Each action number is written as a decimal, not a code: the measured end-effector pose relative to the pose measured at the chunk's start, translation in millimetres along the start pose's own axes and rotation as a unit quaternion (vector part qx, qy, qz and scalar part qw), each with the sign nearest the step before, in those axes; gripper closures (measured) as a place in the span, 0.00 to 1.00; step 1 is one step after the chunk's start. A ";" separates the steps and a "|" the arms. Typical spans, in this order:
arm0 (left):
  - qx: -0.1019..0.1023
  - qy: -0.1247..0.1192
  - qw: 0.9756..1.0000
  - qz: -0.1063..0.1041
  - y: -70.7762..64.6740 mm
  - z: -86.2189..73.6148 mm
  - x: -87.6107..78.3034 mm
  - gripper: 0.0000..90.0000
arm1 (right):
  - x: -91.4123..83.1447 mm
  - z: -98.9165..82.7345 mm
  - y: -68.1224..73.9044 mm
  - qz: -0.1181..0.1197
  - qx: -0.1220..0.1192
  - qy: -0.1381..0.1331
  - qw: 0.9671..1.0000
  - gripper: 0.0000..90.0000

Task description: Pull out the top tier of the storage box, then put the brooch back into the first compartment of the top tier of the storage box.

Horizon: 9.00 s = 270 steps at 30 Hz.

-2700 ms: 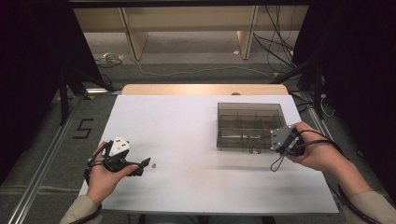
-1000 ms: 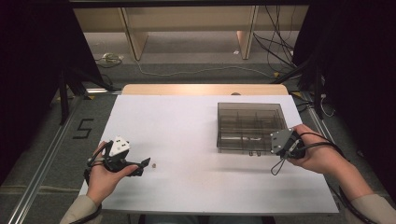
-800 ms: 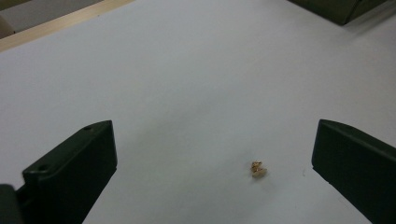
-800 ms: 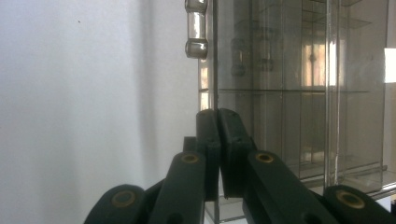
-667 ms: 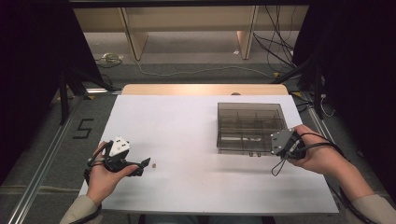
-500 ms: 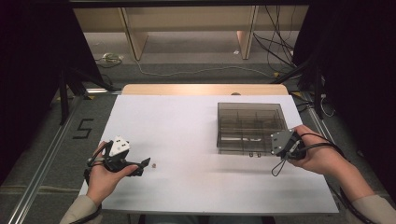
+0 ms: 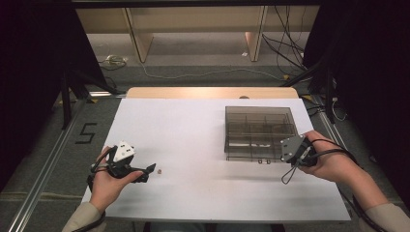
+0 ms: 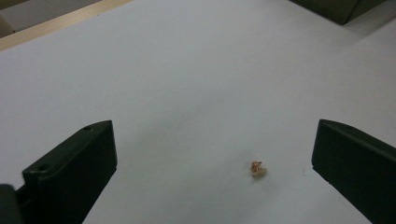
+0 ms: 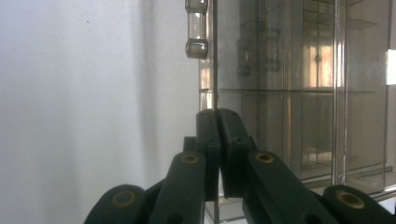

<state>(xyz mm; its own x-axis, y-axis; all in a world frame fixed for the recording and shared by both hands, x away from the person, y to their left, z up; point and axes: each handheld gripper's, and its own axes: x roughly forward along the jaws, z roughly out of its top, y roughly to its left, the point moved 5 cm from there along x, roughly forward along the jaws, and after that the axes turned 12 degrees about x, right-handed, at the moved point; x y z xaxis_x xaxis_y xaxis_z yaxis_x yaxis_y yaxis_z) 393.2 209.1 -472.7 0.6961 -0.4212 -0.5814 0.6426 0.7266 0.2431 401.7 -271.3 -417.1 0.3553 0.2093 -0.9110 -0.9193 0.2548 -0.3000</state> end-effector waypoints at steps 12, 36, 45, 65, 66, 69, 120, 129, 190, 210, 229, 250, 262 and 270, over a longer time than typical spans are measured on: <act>-0.001 0.000 1.000 0.000 0.2 -0.2 0.1 0.00 | 0.1 -0.1 0.4 0.001 0.000 -0.001 1.000 0.99; -0.002 0.000 1.000 0.000 0.5 -0.3 0.0 0.00 | -0.6 -1.6 3.0 0.004 -0.002 -0.002 1.000 0.99; -0.001 0.000 1.000 -0.001 0.2 -0.5 0.1 0.00 | -0.6 -2.0 3.7 0.006 0.000 -0.003 1.000 0.99; -0.002 0.000 1.000 -0.003 -0.7 -1.0 0.2 0.00 | 4.2 7.3 12.7 0.006 0.119 -0.117 0.986 0.62; -0.003 0.001 1.000 -0.004 -0.6 -1.3 0.2 0.00 | 4.6 8.2 13.3 0.005 0.130 -0.122 0.984 0.59; -0.004 -0.001 1.000 -0.005 -0.3 -1.1 0.4 0.00 | 6.2 11.4 14.5 -0.001 0.145 -0.143 0.979 0.53; -0.054 0.010 0.997 0.060 17.9 -1.9 2.6 0.07 | 35.5 107.5 60.3 0.040 0.190 -0.314 0.929 0.41; -0.077 0.019 0.994 0.074 23.2 -5.2 5.6 0.07 | 51.0 142.2 72.1 0.058 0.175 -0.315 0.931 0.41; -0.081 0.028 0.993 0.083 30.2 -9.9 7.6 0.08 | 135.6 261.1 96.6 0.121 0.164 -0.296 0.933 0.42; -0.082 0.031 0.992 0.089 31.3 -10.8 8.0 0.09 | 160.0 280.4 97.8 0.132 0.171 -0.283 0.935 0.45; -0.084 0.033 0.992 0.089 31.7 -11.0 8.1 0.09 | 182.3 296.5 104.5 0.147 0.169 -0.262 0.939 0.53; -0.085 0.033 0.992 0.089 32.6 -11.9 8.1 0.09 | 190.6 303.2 103.5 0.156 0.177 -0.250 0.939 0.66; -0.084 0.034 0.992 0.089 32.7 -11.9 8.1 0.09 | 190.8 304.6 103.8 0.158 0.177 -0.250 0.939 0.81; -0.082 0.035 0.992 0.088 32.2 -12.0 8.5 0.09 | 190.9 305.4 104.3 0.165 0.181 -0.248 0.937 0.88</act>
<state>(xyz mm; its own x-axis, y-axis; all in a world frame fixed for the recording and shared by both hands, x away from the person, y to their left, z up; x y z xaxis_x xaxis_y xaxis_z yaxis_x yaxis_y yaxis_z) 415.9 235.5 -479.1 0.7654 -0.2458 -0.5947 0.4485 0.8665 0.2191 425.4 83.6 -535.8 0.1784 0.7238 -0.6665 -0.9076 0.3827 0.1727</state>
